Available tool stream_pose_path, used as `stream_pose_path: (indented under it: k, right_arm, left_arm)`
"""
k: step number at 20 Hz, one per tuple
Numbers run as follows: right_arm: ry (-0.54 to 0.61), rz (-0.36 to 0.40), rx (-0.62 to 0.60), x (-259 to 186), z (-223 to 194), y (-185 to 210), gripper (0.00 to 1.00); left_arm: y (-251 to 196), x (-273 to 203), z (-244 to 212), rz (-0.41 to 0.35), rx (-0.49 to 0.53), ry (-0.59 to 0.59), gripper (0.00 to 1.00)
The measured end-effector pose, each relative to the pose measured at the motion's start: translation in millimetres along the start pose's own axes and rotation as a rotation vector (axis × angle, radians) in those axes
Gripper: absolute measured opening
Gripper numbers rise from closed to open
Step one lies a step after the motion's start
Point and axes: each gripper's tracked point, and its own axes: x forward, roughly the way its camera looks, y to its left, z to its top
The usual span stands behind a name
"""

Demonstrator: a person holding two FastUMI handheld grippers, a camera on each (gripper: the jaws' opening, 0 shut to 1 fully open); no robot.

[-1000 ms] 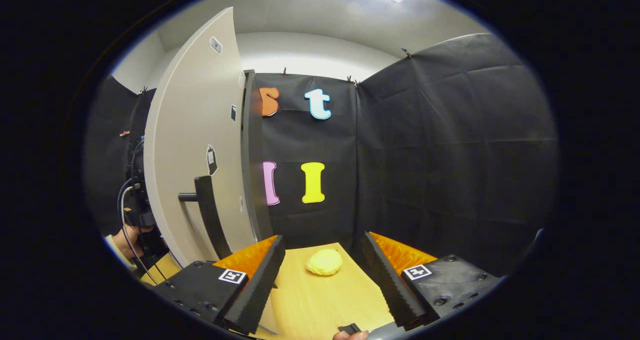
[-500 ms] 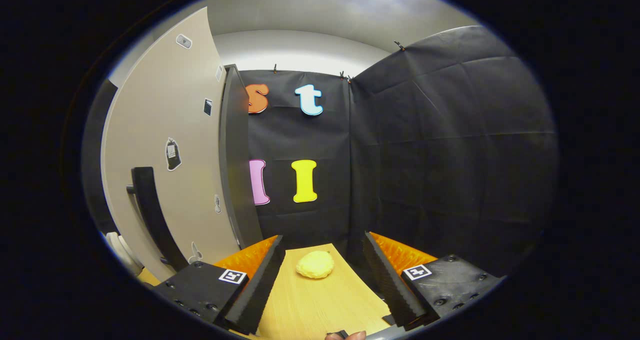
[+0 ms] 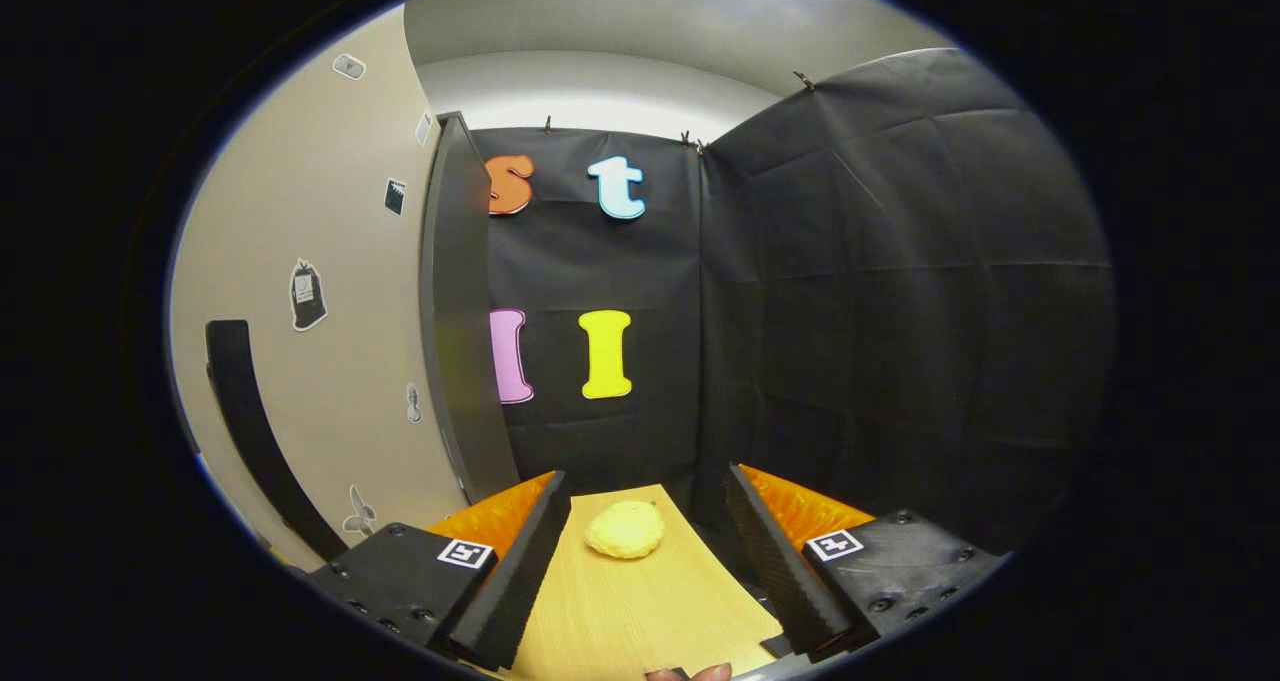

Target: Open the cabinet door with the right hand, grasp the bottle in the cabinet with the left hand and place it on the coaster, then close the cabinet door with the right hand.

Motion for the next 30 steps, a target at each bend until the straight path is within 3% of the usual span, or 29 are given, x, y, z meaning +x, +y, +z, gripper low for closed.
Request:
stream_pose_path:
  k: [1, 4, 11, 20, 26, 30]
  right_arm:
    - [-0.001, -0.002, -0.003, 0, 0, -1, 0.98]
    - [-0.005, -0.008, -0.003, -3, 1, 1, 0.98]
    - [-0.023, -0.009, -0.016, -15, 7, 11, 0.98]
    - [-0.047, -0.004, -0.004, -24, 19, 39, 0.98]
    - [-0.071, -0.048, 0.003, -28, 28, 45, 0.98]
    - [-0.090, -0.092, -0.009, -37, 34, 41, 0.98]
  left_arm:
    - [-1, -1, 2, -0.008, -0.003, -0.002, 0.82]
    - [1, -8, 6, -0.021, 0.001, 0.004, 0.77]
    - [30, -71, 36, -0.052, -0.015, -0.031, 0.76]
    - [100, -194, 57, -0.057, -0.009, -0.128, 0.76]
    - [155, -264, 33, -0.017, 0.003, -0.138, 0.77]
    - [173, -304, -17, -0.026, -0.023, -0.120, 0.77]
